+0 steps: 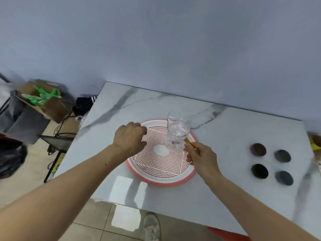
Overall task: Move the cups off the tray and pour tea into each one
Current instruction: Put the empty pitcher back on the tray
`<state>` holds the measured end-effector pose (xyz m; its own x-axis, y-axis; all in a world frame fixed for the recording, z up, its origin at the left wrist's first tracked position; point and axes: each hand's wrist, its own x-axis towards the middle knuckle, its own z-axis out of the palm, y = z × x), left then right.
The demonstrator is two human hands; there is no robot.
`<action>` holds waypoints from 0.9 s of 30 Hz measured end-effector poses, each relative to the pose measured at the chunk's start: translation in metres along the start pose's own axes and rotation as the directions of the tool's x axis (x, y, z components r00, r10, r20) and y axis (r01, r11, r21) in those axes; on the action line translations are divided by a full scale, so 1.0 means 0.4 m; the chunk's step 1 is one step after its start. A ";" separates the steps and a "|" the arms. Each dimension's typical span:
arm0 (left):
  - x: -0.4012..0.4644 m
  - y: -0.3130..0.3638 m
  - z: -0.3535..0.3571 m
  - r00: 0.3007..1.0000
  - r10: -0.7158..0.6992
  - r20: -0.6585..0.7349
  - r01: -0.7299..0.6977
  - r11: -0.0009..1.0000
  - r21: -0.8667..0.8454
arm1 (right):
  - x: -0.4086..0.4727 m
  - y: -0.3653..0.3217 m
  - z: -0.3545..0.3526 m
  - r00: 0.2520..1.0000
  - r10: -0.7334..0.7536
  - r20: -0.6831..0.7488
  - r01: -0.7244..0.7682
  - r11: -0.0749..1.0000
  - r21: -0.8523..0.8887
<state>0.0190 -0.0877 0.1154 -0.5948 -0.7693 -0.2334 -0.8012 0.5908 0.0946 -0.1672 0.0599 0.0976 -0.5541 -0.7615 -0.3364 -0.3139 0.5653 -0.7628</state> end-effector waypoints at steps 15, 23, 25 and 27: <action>0.130 -0.114 0.205 0.982 0.157 0.104 -0.157 0.988 -0.010 | 0.069 0.139 0.252 0.956 0.274 -0.106 -0.263 0.959 0.106; 0.149 -0.129 0.277 0.970 0.195 0.145 -0.199 0.980 0.011 | 0.080 0.184 0.331 0.934 0.331 -0.137 -0.305 0.936 0.177; 0.153 -0.129 0.286 0.970 0.196 0.141 -0.199 0.980 0.012 | 0.082 0.188 0.344 0.934 0.330 -0.138 -0.304 0.935 0.182; 0.156 -0.127 0.291 0.970 0.195 0.144 -0.199 0.980 0.010 | 0.081 0.191 0.357 0.933 0.332 -0.138 -0.306 0.934 0.184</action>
<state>0.0300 -0.1375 -0.0164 -0.7241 -0.5960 -0.3470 -0.6664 0.7342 0.1296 -0.0992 0.0331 -0.0503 -0.7276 -0.4788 -0.4913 0.0181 0.7025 -0.7115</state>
